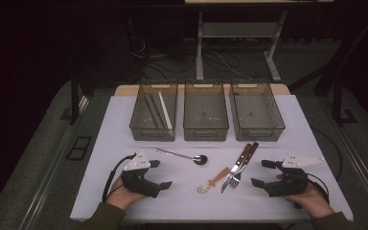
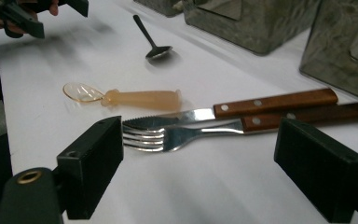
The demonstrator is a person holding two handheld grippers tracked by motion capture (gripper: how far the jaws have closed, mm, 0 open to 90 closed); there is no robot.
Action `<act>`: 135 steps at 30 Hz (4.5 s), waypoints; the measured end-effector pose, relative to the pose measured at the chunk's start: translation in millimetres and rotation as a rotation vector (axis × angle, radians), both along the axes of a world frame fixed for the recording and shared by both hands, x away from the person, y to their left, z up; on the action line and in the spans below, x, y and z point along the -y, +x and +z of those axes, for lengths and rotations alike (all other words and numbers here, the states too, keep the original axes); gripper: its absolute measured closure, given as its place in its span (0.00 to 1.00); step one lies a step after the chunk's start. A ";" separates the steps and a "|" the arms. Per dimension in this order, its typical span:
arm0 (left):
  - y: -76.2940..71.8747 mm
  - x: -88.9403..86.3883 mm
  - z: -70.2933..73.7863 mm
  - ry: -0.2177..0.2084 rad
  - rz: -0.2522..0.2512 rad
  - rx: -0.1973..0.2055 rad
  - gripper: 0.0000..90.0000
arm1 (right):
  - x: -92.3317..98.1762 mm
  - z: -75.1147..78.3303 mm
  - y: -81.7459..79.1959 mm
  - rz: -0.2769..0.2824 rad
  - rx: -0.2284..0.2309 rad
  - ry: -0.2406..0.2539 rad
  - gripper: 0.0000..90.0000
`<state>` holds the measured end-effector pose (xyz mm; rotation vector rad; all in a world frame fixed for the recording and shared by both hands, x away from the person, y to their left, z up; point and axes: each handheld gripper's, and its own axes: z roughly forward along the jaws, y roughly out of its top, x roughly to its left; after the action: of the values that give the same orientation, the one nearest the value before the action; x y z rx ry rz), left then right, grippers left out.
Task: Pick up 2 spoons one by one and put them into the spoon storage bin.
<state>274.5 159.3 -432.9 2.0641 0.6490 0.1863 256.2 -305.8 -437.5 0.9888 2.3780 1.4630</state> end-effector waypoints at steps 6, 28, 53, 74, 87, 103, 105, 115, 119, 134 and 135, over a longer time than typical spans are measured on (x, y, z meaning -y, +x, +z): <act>8.8 8.1 7.0 0.008 0.010 0.029 0.41 | -4.8 -1.8 0.8 0.008 -0.007 -0.014 0.17; 85.6 65.2 -10.3 0.116 0.002 -0.054 0.99 | -10.1 -4.9 4.6 0.012 -0.023 -0.024 0.17; 92.8 71.9 -16.1 0.169 -0.013 -0.118 0.99 | -7.9 -3.5 4.2 0.004 -0.018 -0.027 0.17; 76.0 73.9 -12.3 0.188 -0.068 -0.154 0.98 | -7.4 -3.0 4.0 0.000 -0.009 -0.042 0.17; 82.0 93.3 -10.0 0.082 -0.048 -0.107 0.67 | -7.9 -3.2 4.1 0.001 -0.010 -0.047 0.17; 81.9 107.4 -17.8 0.154 -0.079 -0.076 0.65 | -7.5 -3.6 4.7 -0.002 -0.006 -0.053 0.17; 81.5 107.6 -17.7 0.158 -0.080 -0.072 0.65 | -7.4 -3.5 4.7 -0.002 -0.006 -0.053 0.17; 76.0 113.7 -16.3 0.197 -0.111 -0.047 0.64 | -7.7 -3.7 4.4 -0.002 -0.004 -0.060 0.17; 74.2 116.9 -15.2 0.213 -0.131 -0.042 0.69 | -7.7 -3.8 4.6 -0.002 -0.004 -0.060 0.17; 73.5 116.2 -11.7 0.236 -0.157 -0.038 0.80 | -7.5 -3.7 4.4 -0.003 -0.003 -0.063 0.17; 73.5 115.7 -11.4 0.232 -0.160 -0.040 0.82 | -7.4 -3.6 4.5 -0.003 -0.003 -0.063 0.17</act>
<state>348.1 43.6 -444.3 2.3376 0.5025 0.1335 260.7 -298.3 -441.1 0.9803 2.4074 1.3776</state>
